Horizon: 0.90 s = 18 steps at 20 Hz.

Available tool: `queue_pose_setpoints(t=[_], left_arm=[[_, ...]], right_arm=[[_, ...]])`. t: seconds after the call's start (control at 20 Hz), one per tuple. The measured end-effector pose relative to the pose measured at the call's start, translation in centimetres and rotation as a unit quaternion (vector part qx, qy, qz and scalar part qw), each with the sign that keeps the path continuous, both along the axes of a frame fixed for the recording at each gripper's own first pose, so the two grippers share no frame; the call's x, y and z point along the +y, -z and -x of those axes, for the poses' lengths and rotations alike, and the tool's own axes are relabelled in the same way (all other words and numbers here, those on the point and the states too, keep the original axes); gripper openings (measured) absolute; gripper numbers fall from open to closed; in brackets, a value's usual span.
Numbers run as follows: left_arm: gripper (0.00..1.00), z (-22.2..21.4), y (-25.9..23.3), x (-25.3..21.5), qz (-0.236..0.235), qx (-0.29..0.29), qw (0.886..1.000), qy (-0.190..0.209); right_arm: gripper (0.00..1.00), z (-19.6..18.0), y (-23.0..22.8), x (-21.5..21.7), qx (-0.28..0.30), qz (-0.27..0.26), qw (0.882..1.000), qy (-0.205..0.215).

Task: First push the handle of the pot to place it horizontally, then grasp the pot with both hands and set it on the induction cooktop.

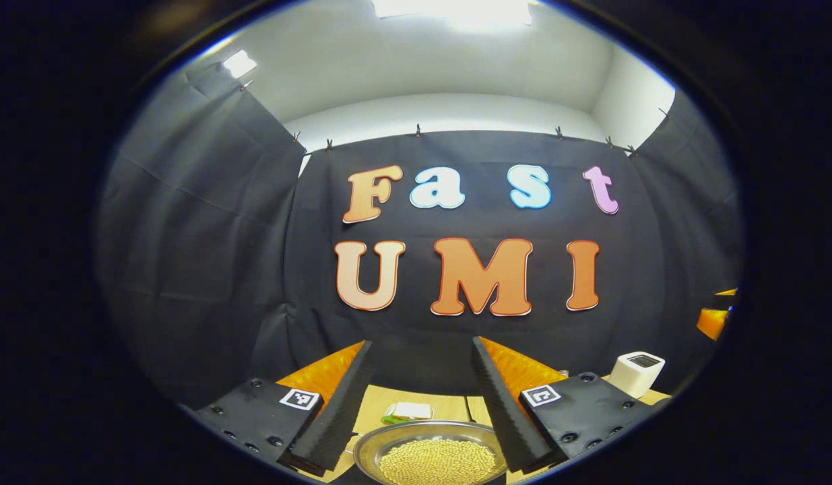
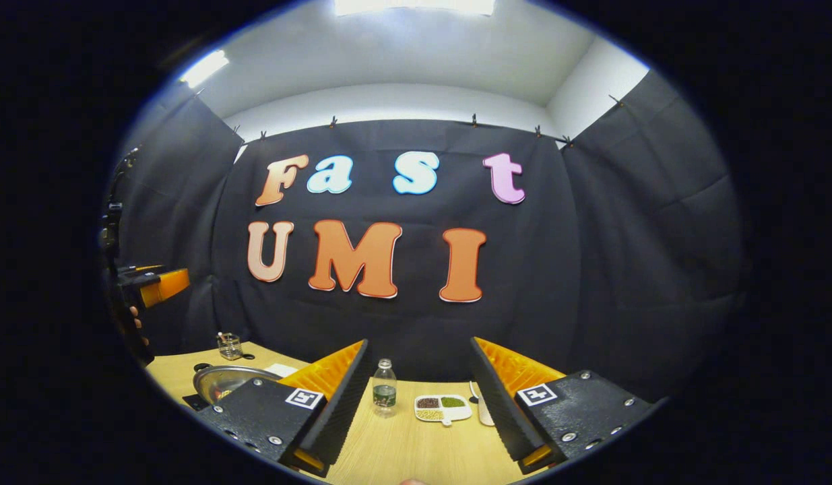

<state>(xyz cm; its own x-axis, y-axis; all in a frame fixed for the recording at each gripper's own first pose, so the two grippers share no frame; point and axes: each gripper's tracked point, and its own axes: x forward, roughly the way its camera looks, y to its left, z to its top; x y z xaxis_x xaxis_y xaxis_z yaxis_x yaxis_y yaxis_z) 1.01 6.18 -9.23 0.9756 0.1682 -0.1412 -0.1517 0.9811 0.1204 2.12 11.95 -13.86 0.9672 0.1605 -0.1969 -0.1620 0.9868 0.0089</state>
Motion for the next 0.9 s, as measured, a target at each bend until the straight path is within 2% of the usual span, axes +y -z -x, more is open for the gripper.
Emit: queue_pose_setpoints(t=[0.05,0.15,0.2,0.25,0.4,0.5,0.7,0.9], left_arm=[[0.94,0.2,0.1,-0.7,0.001,-0.004,1.0,0.006],[0.99,2.1,-1.1,-1.9,-0.011,-0.025,1.0,0.01],[0.94,2.4,-1.8,-2.0,-0.014,-0.037,0.999,0.012],[0.98,2.7,-2.0,-2.5,-0.008,-0.042,0.999,0.017],[0.99,3.7,-1.8,-3.6,0.009,-0.041,0.999,0.032],[0.98,3.6,-2.4,-3.1,0.001,-0.045,0.999,0.029],[0.97,3.9,-3.6,-3.6,0.002,-0.062,0.998,0.034],[0.98,3.8,-3.7,-3.6,0.012,-0.069,0.997,0.027]], right_arm=[[0.89,0.2,-0.8,0.3,-0.012,0.003,1.0,-0.006],[0.89,0.5,-2.3,0.6,-0.028,0.007,0.999,-0.015],[0.9,0.6,-3.1,0.3,-0.031,0.007,0.999,-0.011],[0.9,0.5,-3.6,0.1,-0.03,0.007,1.0,-0.003],[0.96,0.9,-4.8,0.9,-0.035,-0.002,0.999,-0.016],[0.91,1.1,-5.1,1.1,-0.036,-0.007,0.999,-0.022],[0.94,0.5,-5.2,0.2,-0.035,-0.006,0.999,-0.005],[0.94,0.8,-5.9,0.1,-0.046,-0.025,0.998,-0.017]])
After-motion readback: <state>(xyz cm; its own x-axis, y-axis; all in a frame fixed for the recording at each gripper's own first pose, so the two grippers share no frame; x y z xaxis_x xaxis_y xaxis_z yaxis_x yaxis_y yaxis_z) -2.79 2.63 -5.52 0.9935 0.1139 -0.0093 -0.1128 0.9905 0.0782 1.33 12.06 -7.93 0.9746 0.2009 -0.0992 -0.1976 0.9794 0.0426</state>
